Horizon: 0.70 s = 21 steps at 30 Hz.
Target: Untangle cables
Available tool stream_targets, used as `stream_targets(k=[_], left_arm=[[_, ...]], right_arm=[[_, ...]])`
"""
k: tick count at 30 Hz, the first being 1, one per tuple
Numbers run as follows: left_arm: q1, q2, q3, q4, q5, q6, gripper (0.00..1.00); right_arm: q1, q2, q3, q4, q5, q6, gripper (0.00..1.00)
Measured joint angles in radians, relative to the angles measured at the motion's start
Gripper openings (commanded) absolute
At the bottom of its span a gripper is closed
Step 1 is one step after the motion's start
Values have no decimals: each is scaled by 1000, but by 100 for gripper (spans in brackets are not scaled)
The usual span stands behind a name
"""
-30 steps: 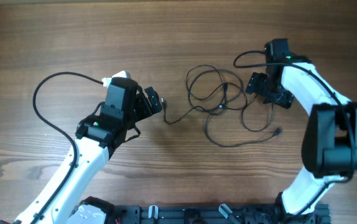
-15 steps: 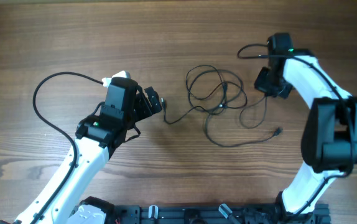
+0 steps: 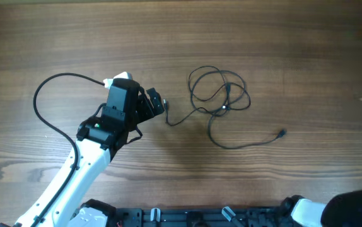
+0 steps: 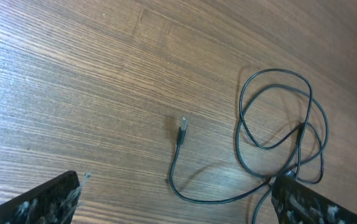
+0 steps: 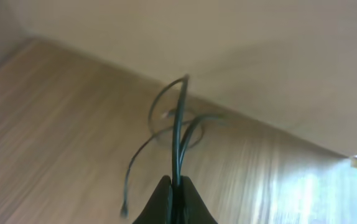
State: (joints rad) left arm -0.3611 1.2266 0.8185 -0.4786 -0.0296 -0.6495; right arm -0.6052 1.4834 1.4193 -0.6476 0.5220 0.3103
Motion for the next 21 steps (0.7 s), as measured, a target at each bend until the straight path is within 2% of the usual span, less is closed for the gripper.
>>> stream_targets(k=[5, 9, 13, 14, 15, 16, 17, 21], left_arm=[[0, 0, 0, 0, 0, 0, 100], [0, 0, 0, 0, 0, 0, 100], [0, 0, 0, 0, 0, 0, 100], [0, 0, 0, 0, 0, 0, 100], [0, 0, 0, 0, 0, 0, 100], [0, 0, 0, 0, 0, 0, 100], [0, 0, 0, 0, 0, 0, 100], [0, 0, 0, 0, 0, 0, 100]], right_arm=[[-170, 179, 0, 133, -207, -3, 4], [-177, 393, -3, 216, -335, 10, 4], [-196, 535, -1, 263, -337, 122, 7], [-204, 553, -2, 274, -337, 133, 14], [-222, 578, -2, 300, -335, 142, 41], [-239, 592, -2, 301, -335, 148, 88], [-251, 594, -2, 290, -338, 150, 99], [-269, 594, -1, 169, -422, 178, 100]])
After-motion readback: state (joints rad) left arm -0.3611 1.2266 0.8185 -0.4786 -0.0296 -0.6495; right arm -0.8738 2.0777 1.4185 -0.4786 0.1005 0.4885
